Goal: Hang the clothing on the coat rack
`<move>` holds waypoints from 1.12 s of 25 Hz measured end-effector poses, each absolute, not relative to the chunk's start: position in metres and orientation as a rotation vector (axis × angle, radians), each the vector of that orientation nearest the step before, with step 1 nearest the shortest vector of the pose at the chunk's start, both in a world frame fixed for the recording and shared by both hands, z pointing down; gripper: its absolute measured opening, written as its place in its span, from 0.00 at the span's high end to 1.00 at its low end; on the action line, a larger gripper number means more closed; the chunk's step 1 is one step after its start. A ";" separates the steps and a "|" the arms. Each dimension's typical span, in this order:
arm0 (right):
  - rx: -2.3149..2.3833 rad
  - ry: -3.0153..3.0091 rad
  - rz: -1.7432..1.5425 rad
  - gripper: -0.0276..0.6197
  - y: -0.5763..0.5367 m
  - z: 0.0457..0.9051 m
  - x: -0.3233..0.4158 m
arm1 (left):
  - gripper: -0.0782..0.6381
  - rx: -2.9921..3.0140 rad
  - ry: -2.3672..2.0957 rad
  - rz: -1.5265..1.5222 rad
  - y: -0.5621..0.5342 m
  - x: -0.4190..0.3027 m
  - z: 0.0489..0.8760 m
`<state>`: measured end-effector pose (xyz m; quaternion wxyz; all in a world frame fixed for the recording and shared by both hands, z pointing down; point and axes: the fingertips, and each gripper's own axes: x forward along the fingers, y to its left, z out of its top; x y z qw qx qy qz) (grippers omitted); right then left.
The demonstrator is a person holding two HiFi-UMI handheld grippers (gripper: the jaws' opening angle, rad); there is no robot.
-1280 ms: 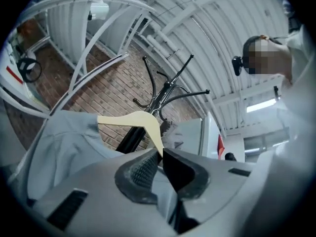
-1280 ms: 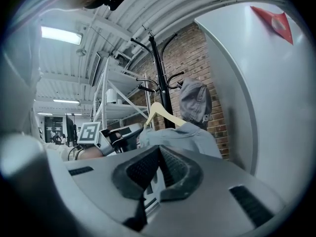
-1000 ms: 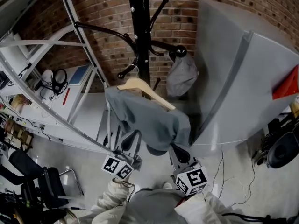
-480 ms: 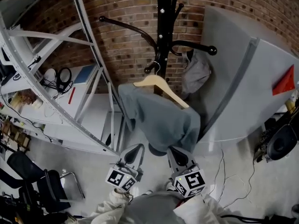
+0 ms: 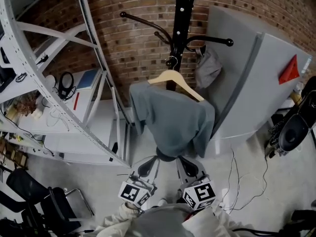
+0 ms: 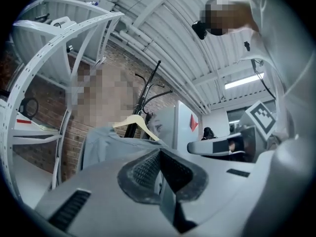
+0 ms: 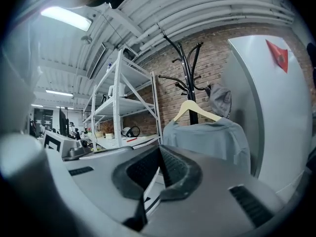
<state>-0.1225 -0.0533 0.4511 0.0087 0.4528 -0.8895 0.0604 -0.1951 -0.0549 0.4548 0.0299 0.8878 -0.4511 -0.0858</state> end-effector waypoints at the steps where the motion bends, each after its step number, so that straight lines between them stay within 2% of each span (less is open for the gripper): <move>1: 1.425 -2.770 0.187 0.92 -0.049 0.451 -0.125 | 0.88 2.733 -1.380 -0.264 -0.051 -0.196 0.456; 9: 1.496 -2.733 0.159 0.92 -0.035 0.449 -0.117 | 0.88 2.712 -1.341 -0.278 -0.045 -0.197 0.460; 28: 1.531 -2.739 0.165 0.92 -0.060 0.448 -0.063 | 0.88 2.750 -1.274 -0.245 -0.073 -0.139 0.463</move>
